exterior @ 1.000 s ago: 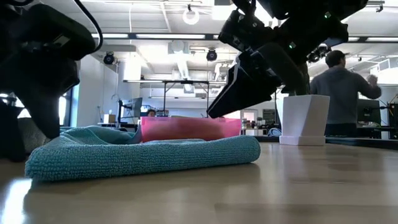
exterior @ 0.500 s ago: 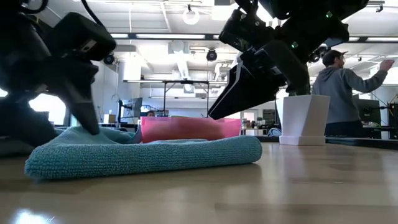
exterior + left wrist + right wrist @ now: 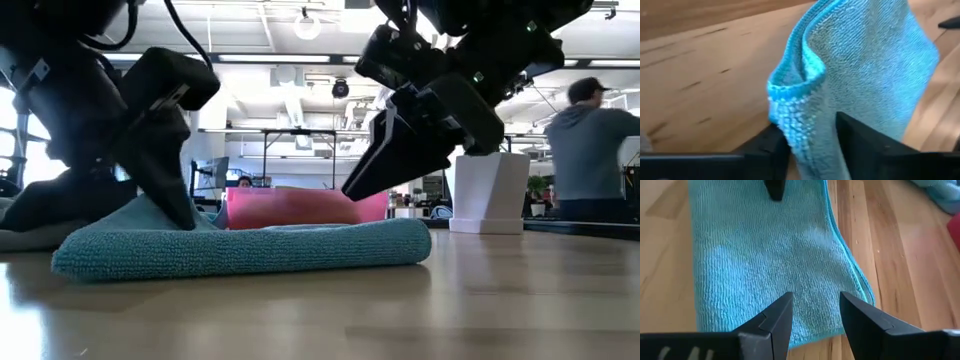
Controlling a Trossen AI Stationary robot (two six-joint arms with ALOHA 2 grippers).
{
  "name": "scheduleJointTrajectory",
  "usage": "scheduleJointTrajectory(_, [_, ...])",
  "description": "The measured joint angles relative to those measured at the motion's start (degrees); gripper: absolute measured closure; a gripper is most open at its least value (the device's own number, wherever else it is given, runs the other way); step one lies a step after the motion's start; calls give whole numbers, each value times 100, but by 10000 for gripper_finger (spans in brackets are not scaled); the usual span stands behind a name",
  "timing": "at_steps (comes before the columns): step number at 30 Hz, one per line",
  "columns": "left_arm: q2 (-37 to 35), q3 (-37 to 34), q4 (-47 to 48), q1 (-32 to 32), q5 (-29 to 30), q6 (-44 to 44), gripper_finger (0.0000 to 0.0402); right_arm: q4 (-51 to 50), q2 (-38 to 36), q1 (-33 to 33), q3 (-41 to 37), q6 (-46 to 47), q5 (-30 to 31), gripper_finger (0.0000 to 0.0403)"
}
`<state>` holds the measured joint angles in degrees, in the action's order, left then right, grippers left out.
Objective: Fold microfiber towels
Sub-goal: Stack the folded bottom blue microfiber cloth on top of the folded light green microfiber cloth
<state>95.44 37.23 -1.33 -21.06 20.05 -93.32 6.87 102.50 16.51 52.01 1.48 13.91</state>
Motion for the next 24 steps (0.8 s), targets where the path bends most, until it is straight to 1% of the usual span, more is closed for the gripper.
scheduleJointTrajectory(5, [-50, -9, 26, 146, -130, 709, 368, -211, -2, 5, -2, 3, 23, 247])
scheduleJointTrajectory(6, [-48, 12, 48, 205, -167, 897, 384, -219, -1, 21, -2, 21, 72, 247])
scheduleJointTrajectory(7, [-52, 47, 48, 261, -223, 1083, 391, -240, -4, 40, -2, 48, 129, 247])
scheduleJointTrajectory(12, [-155, 369, 29, 621, -733, 2363, 379, -581, -157, 158, -2, 114, 653, 247])
scheduleJointTrajectory(18, [-193, 1002, 94, 1222, -1510, 4411, 397, -1588, -789, 311, 0, 435, 1540, 247])
scheduleJointTrajectory(21, [-193, 1385, 352, 1595, -1625, 5379, 394, -2217, -1191, 365, 0, 924, 2085, 247])
scheduleJointTrajectory(24, [-197, 1714, 523, 1974, -1577, 6319, 393, -2877, -1588, 393, 0, 1589, 2550, 247])
